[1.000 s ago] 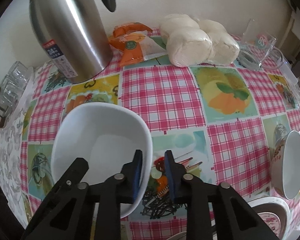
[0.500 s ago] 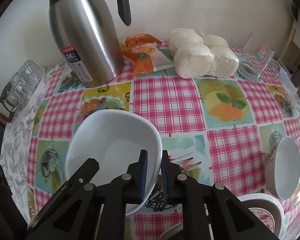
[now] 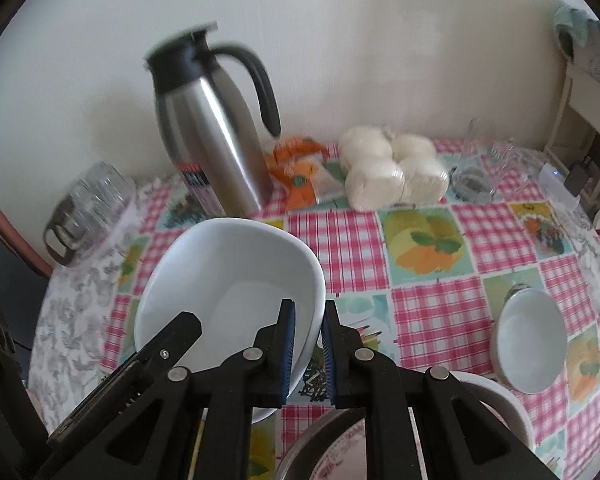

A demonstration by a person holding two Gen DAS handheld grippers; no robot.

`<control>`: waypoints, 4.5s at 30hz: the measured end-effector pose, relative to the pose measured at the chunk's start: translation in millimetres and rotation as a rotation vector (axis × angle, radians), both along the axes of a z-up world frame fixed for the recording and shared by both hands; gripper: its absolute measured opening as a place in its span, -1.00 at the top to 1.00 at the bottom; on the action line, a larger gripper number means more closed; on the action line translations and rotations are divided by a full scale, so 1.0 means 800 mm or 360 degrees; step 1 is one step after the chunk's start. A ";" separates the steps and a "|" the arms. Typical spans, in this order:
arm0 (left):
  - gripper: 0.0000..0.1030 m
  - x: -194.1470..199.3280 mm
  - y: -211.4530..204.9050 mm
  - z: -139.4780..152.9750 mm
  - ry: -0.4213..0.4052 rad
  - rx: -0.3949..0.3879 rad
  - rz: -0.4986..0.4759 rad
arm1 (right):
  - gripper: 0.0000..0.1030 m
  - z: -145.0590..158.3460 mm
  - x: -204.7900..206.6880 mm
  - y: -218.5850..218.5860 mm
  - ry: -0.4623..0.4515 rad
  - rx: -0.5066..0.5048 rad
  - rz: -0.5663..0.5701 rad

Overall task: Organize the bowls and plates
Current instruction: 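Lift the white square bowl with the right tool and carry it over the basin, then lower the white square bowl into the red-rimmed bowl and open the right tool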

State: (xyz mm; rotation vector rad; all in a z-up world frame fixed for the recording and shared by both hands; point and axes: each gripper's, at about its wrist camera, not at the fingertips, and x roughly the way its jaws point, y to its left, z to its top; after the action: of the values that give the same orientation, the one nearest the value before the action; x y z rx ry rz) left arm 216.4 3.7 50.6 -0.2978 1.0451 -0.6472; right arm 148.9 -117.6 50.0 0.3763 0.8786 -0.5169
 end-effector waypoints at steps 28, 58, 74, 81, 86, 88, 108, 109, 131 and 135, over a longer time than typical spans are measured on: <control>0.47 -0.183 -0.050 0.121 -0.0457 0.0145 -0.0299 | 0.66 0.088 -0.222 -0.013 -0.0522 -0.0025 -0.0094; 0.47 -0.216 -0.084 0.066 -0.0278 0.0385 -0.0402 | 0.65 0.026 -0.275 -0.042 -0.0343 0.0214 -0.0150; 0.45 -0.203 -0.083 0.036 -0.0105 0.0492 -0.0388 | 0.64 -0.009 -0.258 -0.039 -0.0141 0.0296 -0.0160; 0.41 -0.204 -0.088 0.030 -0.0081 0.0527 -0.0405 | 0.62 -0.011 -0.256 -0.039 -0.0124 0.0293 -0.0166; 0.37 -0.203 -0.091 0.026 -0.0068 0.0556 -0.0414 | 0.62 -0.012 -0.256 -0.040 -0.0120 0.0297 -0.0165; 0.37 -0.203 -0.091 0.025 -0.0062 0.0559 -0.0414 | 0.62 -0.013 -0.256 -0.039 -0.0119 0.0297 -0.0164; 0.37 -0.199 -0.095 0.013 -0.0033 0.0622 -0.0401 | 0.63 -0.029 -0.250 -0.043 -0.0076 0.0352 -0.0161; 0.37 -0.199 -0.095 0.012 -0.0031 0.0623 -0.0402 | 0.62 -0.031 -0.250 -0.043 -0.0071 0.0365 -0.0164; 0.30 -0.199 -0.090 0.020 -0.0037 0.0588 -0.0394 | 0.63 -0.022 -0.253 -0.040 -0.0079 0.0307 -0.0160; 0.22 -0.200 -0.087 0.028 -0.0058 0.0561 -0.0388 | 0.63 -0.018 -0.254 -0.039 -0.0079 0.0294 -0.0159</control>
State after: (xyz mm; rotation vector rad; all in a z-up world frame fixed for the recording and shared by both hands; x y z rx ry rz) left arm 56.5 -65.8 72.8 0.1503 1.1482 -0.6694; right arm -53.9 -149.0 35.7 0.6013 0.8649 -0.5174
